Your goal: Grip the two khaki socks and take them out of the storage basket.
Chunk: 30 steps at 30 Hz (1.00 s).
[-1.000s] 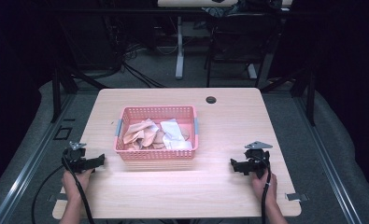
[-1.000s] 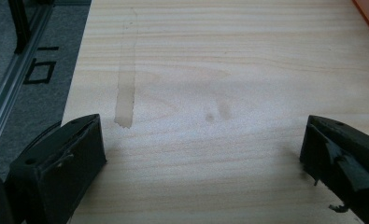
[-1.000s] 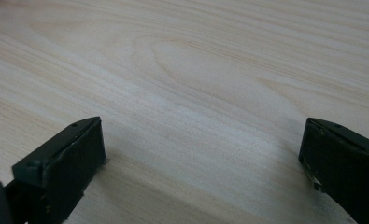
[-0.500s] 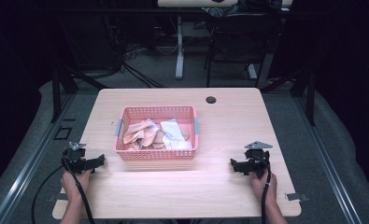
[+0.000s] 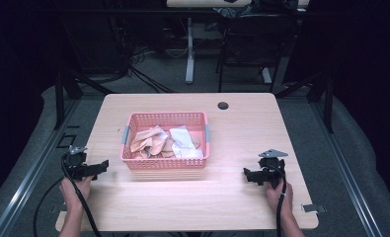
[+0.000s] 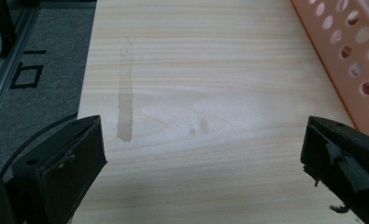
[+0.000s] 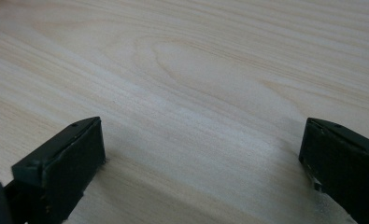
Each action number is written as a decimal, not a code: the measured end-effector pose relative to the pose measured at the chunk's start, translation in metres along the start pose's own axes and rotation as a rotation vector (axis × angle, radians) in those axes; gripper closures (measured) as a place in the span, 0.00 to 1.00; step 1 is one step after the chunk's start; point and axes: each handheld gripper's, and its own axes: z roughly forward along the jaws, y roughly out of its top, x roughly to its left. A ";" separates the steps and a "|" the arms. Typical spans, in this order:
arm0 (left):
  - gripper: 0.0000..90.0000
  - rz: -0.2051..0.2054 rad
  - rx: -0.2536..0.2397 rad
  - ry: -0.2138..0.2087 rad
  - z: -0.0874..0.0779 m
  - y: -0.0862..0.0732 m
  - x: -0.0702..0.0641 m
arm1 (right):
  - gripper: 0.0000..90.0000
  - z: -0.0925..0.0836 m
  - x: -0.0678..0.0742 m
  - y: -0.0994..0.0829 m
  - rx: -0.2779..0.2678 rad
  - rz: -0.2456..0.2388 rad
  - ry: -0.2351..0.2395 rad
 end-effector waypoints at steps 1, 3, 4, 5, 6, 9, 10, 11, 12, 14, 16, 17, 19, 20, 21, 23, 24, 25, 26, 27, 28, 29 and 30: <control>0.00 -0.002 -0.004 -0.001 -0.003 0.002 0.000 | 0.00 0.000 0.000 0.000 -0.001 0.000 0.000; 0.00 -0.005 -0.002 0.017 -0.008 0.006 0.001 | 0.00 0.000 0.000 0.000 -0.001 0.001 0.000; 0.00 -0.004 0.002 0.020 -0.011 0.008 0.002 | 0.00 0.000 0.000 0.000 0.000 0.001 0.000; 0.00 -0.004 0.002 0.020 -0.011 0.008 0.002 | 0.00 0.000 0.000 0.000 0.000 0.001 0.000; 0.00 -0.008 0.003 0.014 -0.016 0.013 0.004 | 0.00 0.000 0.000 0.000 -0.001 0.000 0.000; 0.00 -0.012 0.008 -0.007 -0.019 0.019 0.005 | 0.00 0.000 0.000 0.000 -0.001 0.000 0.001; 0.00 -0.007 0.015 -0.015 -0.021 0.025 0.005 | 0.00 0.000 0.000 0.000 -0.001 0.000 0.001; 0.00 -0.007 0.015 -0.015 -0.021 0.025 0.005 | 0.00 0.000 0.000 0.000 -0.001 0.000 0.001; 0.00 -0.004 0.020 -0.028 -0.024 0.032 0.005 | 0.00 0.000 0.000 0.000 -0.003 0.000 0.002; 0.00 0.003 0.035 -0.041 -0.025 0.041 0.003 | 0.00 0.000 0.000 0.000 -0.003 -0.001 0.001; 0.00 0.009 0.045 -0.053 -0.027 0.050 0.001 | 0.00 0.000 0.000 0.000 -0.003 -0.001 0.001; 0.00 0.016 0.050 -0.057 -0.028 0.055 -0.001 | 0.00 0.000 0.000 0.000 -0.002 -0.001 0.001; 0.00 0.025 0.053 -0.057 -0.029 0.060 -0.004 | 0.00 0.000 0.000 0.000 -0.004 -0.001 0.002; 0.00 0.043 0.061 -0.065 -0.032 0.069 -0.008 | 0.00 0.000 0.000 0.000 -0.004 -0.002 0.002; 0.00 0.052 0.064 -0.064 -0.032 0.073 -0.011 | 0.00 0.000 0.000 0.000 -0.003 -0.001 0.002; 0.00 0.068 0.076 -0.073 -0.033 0.082 -0.016 | 0.00 0.000 0.000 0.000 -0.004 -0.002 0.001; 0.00 0.071 0.082 -0.081 -0.033 0.086 -0.018 | 0.00 0.000 0.000 0.000 -0.004 -0.001 0.001; 0.00 0.077 0.086 -0.089 -0.033 0.090 -0.021 | 0.00 0.000 0.000 -0.001 -0.008 -0.003 0.001; 0.00 0.086 0.090 -0.092 -0.033 0.094 -0.023 | 0.00 0.000 0.000 -0.001 -0.008 -0.002 0.001; 0.00 0.092 0.090 -0.094 -0.034 0.098 -0.026 | 0.00 0.000 0.000 -0.001 -0.008 -0.003 0.001; 0.00 0.092 0.090 -0.094 -0.034 0.098 -0.026 | 0.00 0.000 0.000 -0.001 -0.008 -0.003 0.001; 0.00 0.104 0.093 -0.098 -0.034 0.103 -0.030 | 0.00 0.000 0.000 -0.001 -0.007 -0.003 0.001; 0.00 0.121 0.098 -0.099 -0.034 0.110 -0.035 | 0.00 0.000 0.000 -0.001 -0.008 -0.003 0.001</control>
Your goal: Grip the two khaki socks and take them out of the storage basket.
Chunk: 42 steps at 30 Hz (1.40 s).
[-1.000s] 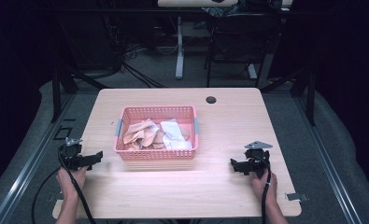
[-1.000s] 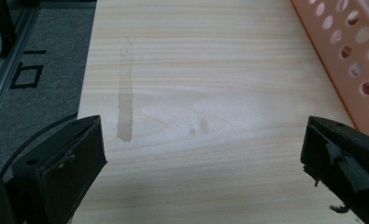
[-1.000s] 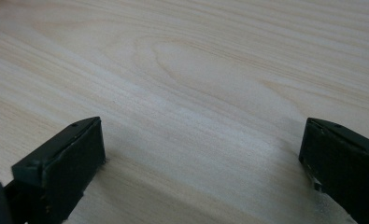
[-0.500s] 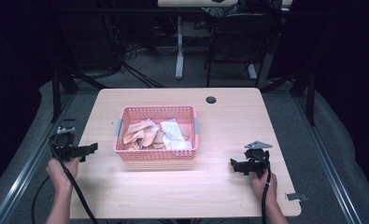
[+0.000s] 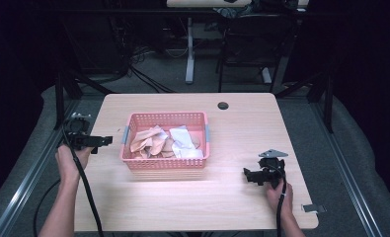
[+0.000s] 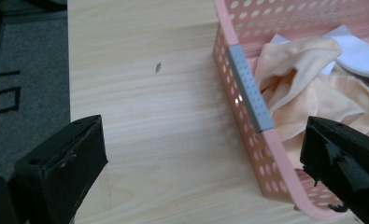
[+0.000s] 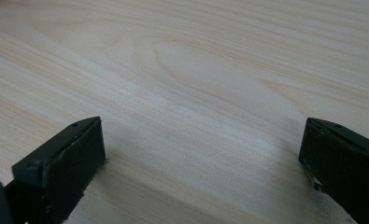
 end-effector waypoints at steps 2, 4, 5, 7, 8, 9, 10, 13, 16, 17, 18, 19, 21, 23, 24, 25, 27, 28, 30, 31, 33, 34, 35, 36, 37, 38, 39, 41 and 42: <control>0.00 0.011 0.004 -0.001 0.000 0.004 -0.002 | 0.00 0.000 0.000 0.000 0.000 0.000 0.000; 0.00 0.034 0.008 -0.016 0.002 0.015 -0.011 | 0.00 0.000 0.000 0.000 0.000 0.000 0.000; 0.00 0.044 0.006 -0.018 0.002 0.019 -0.013 | 0.00 0.000 0.000 0.000 0.003 0.002 0.000; 0.00 0.057 0.009 -0.023 0.005 0.025 -0.019 | 0.00 0.000 0.000 0.000 0.003 0.001 0.000; 0.00 0.068 0.023 -0.028 0.006 0.028 -0.021 | 0.00 0.000 0.000 0.000 0.000 0.000 0.000; 0.00 0.071 0.028 -0.035 0.008 0.030 -0.023 | 0.00 0.000 0.000 0.000 0.002 0.001 0.000; 0.00 0.071 0.028 -0.035 0.008 0.030 -0.023 | 0.00 0.000 0.000 0.000 0.002 0.001 0.000; 0.00 0.089 0.054 -0.056 0.015 0.037 -0.030 | 0.00 0.000 0.000 0.000 -0.002 0.002 0.000; 0.00 0.103 0.076 -0.071 0.021 0.041 -0.037 | 0.00 0.000 0.000 0.000 0.003 0.002 0.000; 0.00 0.122 0.099 -0.069 0.026 0.045 -0.042 | 0.00 0.000 0.000 0.000 0.001 0.000 0.000; 0.00 0.133 0.111 -0.071 0.029 0.047 -0.045 | 0.00 0.000 0.000 0.000 0.000 0.000 0.000; 0.00 0.137 0.120 -0.078 0.032 0.049 -0.047 | 0.00 0.000 0.000 0.000 0.003 0.002 0.000; 0.00 0.138 0.121 -0.086 0.035 0.050 -0.050 | 0.00 0.000 0.000 0.000 0.003 0.001 0.001; 0.00 0.148 0.136 -0.097 0.039 0.054 -0.054 | 0.00 0.000 0.000 0.000 0.003 0.001 0.001; 0.00 0.159 0.148 -0.101 0.045 0.057 -0.058 | 0.00 0.000 0.000 0.000 0.003 0.001 0.001; 0.00 0.158 0.155 -0.101 0.047 0.058 -0.060 | 0.00 0.000 0.000 0.000 0.003 0.001 0.000; 0.01 0.172 0.180 -0.097 0.051 0.060 -0.065 | 0.00 0.000 0.000 0.000 -0.002 0.002 0.001; 0.03 0.184 0.183 -0.096 0.053 0.061 -0.068 | 0.00 0.000 0.000 0.000 0.000 0.003 0.001; 0.07 0.200 0.187 -0.092 0.056 0.063 -0.073 | 0.00 0.000 0.000 0.000 -0.002 0.002 0.000; 0.11 0.209 0.192 -0.090 0.057 0.064 -0.075 | 0.00 0.000 0.000 0.000 -0.003 0.002 0.000; 0.18 0.225 0.200 -0.099 0.059 0.066 -0.079 | 0.00 0.000 0.000 0.000 -0.002 0.002 0.000; 0.20 0.229 0.206 -0.102 0.061 0.066 -0.081 | 0.00 0.000 0.000 0.000 -0.002 0.002 0.000; 0.25 0.239 0.214 -0.100 0.063 0.067 -0.082 | 0.00 0.000 0.000 0.000 -0.002 0.003 0.000; 0.28 0.250 0.225 -0.102 0.065 0.067 -0.083 | 0.00 0.000 0.000 0.000 -0.002 0.003 0.000; 0.30 0.256 0.239 -0.102 0.067 0.068 -0.084 | 0.00 0.000 0.000 0.000 -0.002 0.002 0.000; 0.31 0.256 0.239 -0.102 0.067 0.068 -0.084 | 0.00 0.000 0.000 0.000 -0.003 0.003 0.000; 0.33 0.260 0.260 -0.103 0.073 0.068 -0.084 | 0.00 0.000 0.000 0.000 -0.003 0.003 0.000; 0.36 0.250 0.277 -0.106 0.077 0.067 -0.084 | 0.00 0.000 0.000 0.000 -0.002 0.002 0.000; 0.38 0.247 0.285 -0.112 0.080 0.067 -0.083 | 0.00 0.000 0.000 0.000 -0.002 0.002 0.000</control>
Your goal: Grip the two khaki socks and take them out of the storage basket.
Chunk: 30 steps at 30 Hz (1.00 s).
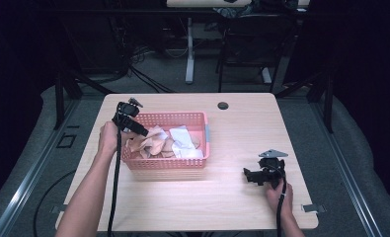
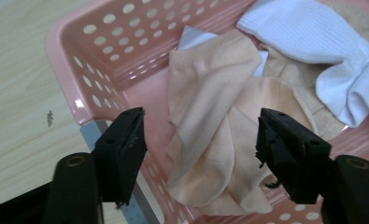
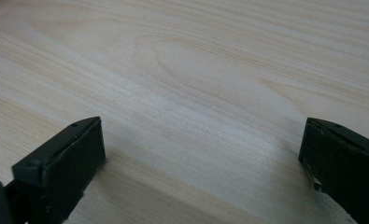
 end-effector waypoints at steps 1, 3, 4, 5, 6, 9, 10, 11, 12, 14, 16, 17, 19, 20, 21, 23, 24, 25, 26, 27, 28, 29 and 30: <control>0.39 -0.006 0.002 0.002 0.002 0.000 0.001 | 0.00 0.000 0.000 0.000 0.000 0.000 0.000; 0.41 -0.014 0.013 0.005 0.005 0.001 0.003 | 0.00 0.000 0.000 0.000 0.000 0.000 0.000; 0.41 -0.018 0.014 0.001 0.006 0.001 0.004 | 0.00 0.000 0.000 0.000 0.000 0.000 0.000; 0.43 -0.026 0.012 0.000 0.008 0.001 0.005 | 0.00 0.000 0.000 0.000 0.000 0.000 0.000; 0.44 -0.027 0.021 0.002 0.009 0.001 0.006 | 0.00 0.000 0.000 0.000 0.000 0.000 0.000; 0.47 -0.036 0.023 -0.012 0.012 0.001 0.006 | 0.00 0.000 0.000 0.000 0.003 0.001 0.000; 0.48 -0.038 0.022 -0.016 0.013 0.001 0.006 | 0.00 0.000 0.000 0.000 0.000 0.000 0.000; 0.50 -0.032 0.030 -0.012 0.016 0.001 0.005 | 0.00 0.000 0.000 0.000 0.000 0.000 0.000; 0.52 -0.026 0.038 -0.010 0.017 0.001 0.004 | 0.00 0.000 0.000 0.000 0.000 0.000 0.000; 0.56 -0.026 0.044 -0.007 0.021 0.001 0.003 | 0.00 0.000 0.000 0.000 0.000 0.000 0.000; 0.60 -0.041 0.049 -0.011 0.025 0.000 0.003 | 0.00 0.000 0.000 0.000 0.000 0.000 0.000; 0.63 -0.041 0.063 -0.015 0.026 0.000 0.003 | 0.00 0.000 0.000 0.000 0.000 0.000 0.000; 0.69 -0.042 0.075 -0.012 0.030 0.000 0.003 | 0.00 0.000 0.000 0.000 0.000 0.000 0.000; 0.72 -0.047 0.083 -0.016 0.031 0.000 0.003 | 0.00 0.000 0.000 0.000 0.000 -0.001 0.000; 0.76 -0.047 0.083 -0.016 0.031 0.000 0.003 | 0.00 0.000 0.000 0.000 0.000 0.000 0.000; 0.82 -0.047 0.091 -0.014 0.032 0.000 0.003 | 0.00 0.000 0.000 0.000 0.000 0.000 0.000; 0.85 -0.054 0.085 -0.015 0.031 0.000 0.003 | 0.00 0.000 0.000 0.000 0.001 0.000 0.000; 0.87 -0.054 0.087 -0.015 0.031 0.000 0.003 | 0.00 0.000 0.000 0.000 0.000 0.000 0.000; 0.89 -0.054 0.087 -0.015 0.031 0.000 0.003 | 0.00 0.000 0.000 0.000 0.000 0.000 0.000; 0.91 -0.054 0.091 -0.019 0.030 0.000 0.003 | 0.00 0.000 0.000 0.000 0.000 -0.001 -0.001; 0.92 -0.058 0.091 -0.016 0.029 0.000 0.003 | 0.00 0.000 0.000 0.000 -0.001 -0.001 -0.001; 0.93 -0.063 0.088 -0.014 0.028 -0.001 0.002 | 0.00 0.000 0.000 0.000 -0.001 -0.001 -0.001; 0.94 -0.063 0.089 -0.013 0.027 -0.001 0.002 | 0.00 0.000 0.000 0.000 0.000 -0.001 0.000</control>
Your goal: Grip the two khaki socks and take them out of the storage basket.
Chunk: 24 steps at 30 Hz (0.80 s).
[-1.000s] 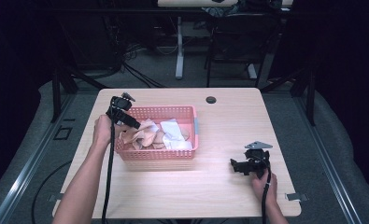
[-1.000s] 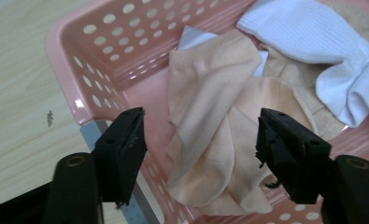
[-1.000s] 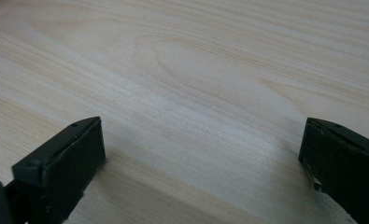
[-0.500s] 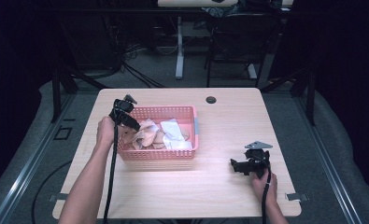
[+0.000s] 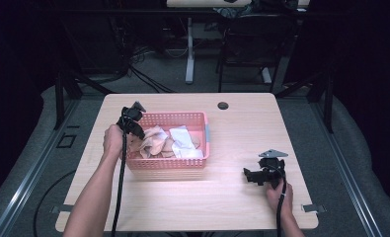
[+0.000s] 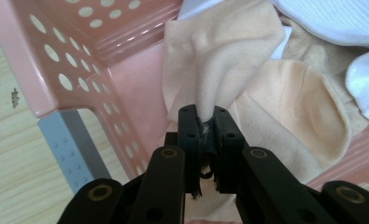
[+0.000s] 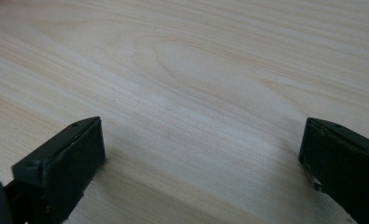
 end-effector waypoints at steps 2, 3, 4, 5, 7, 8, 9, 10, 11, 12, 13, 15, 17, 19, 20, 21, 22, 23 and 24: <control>0.94 0.004 0.005 0.008 -0.003 0.001 -0.001 | 0.00 0.000 0.000 0.000 0.000 0.000 0.000; 0.94 0.004 0.005 0.008 -0.003 0.001 -0.001 | 0.00 0.000 0.000 0.000 0.000 0.000 0.000; 0.95 0.000 0.003 0.010 -0.006 0.002 -0.001 | 0.00 0.000 0.000 0.000 0.005 -0.001 0.000; 0.95 -0.001 -0.001 0.010 -0.008 0.003 -0.001 | 0.00 0.000 0.000 0.000 0.001 0.000 0.001; 0.95 0.002 -0.009 0.011 -0.013 0.005 -0.002 | 0.00 0.000 0.000 0.000 0.000 0.000 0.001; 0.95 0.002 -0.009 0.011 -0.013 0.005 -0.002 | 0.00 0.000 0.000 0.000 0.001 0.000 0.001; 0.95 0.005 -0.017 0.013 -0.015 0.005 -0.004 | 0.00 0.000 0.000 0.000 0.001 0.000 0.001; 0.95 0.017 -0.022 0.018 -0.019 0.007 -0.006 | 0.00 0.000 0.000 0.000 0.005 0.000 0.001; 0.95 0.019 -0.021 0.017 -0.021 0.008 -0.006 | 0.00 0.000 0.000 0.000 0.006 -0.001 0.001; 0.95 0.014 -0.023 0.013 -0.023 0.008 -0.006 | 0.00 0.000 0.000 0.000 0.005 -0.001 0.001; 0.95 0.017 -0.024 0.012 -0.025 0.009 -0.006 | 0.00 0.000 0.000 0.000 0.006 -0.001 0.001; 0.95 0.018 -0.035 0.011 -0.031 0.011 -0.005 | 0.00 0.000 0.000 0.000 0.003 -0.002 0.001; 0.95 0.024 -0.044 0.011 -0.035 0.012 -0.007 | 0.00 0.000 0.000 0.000 0.002 -0.003 0.001; 0.94 0.030 -0.049 0.011 -0.037 0.012 -0.007 | 0.00 0.000 0.000 0.000 0.002 -0.002 0.000; 0.94 0.031 -0.053 0.010 -0.040 0.012 -0.008 | 0.00 0.000 0.000 0.000 0.003 -0.002 0.001; 0.94 0.032 -0.056 0.010 -0.041 0.012 -0.008 | 0.00 0.000 0.000 0.000 0.005 -0.001 0.000; 0.94 0.029 -0.055 0.000 -0.044 0.013 -0.007 | 0.00 0.000 0.000 0.000 0.002 -0.002 0.001; 0.94 0.029 -0.055 0.000 -0.044 0.013 -0.007 | 0.00 0.000 0.000 0.000 0.002 -0.002 0.001; 0.94 0.029 -0.061 -0.002 -0.047 0.014 -0.007 | 0.00 0.000 0.000 0.000 0.005 0.000 0.001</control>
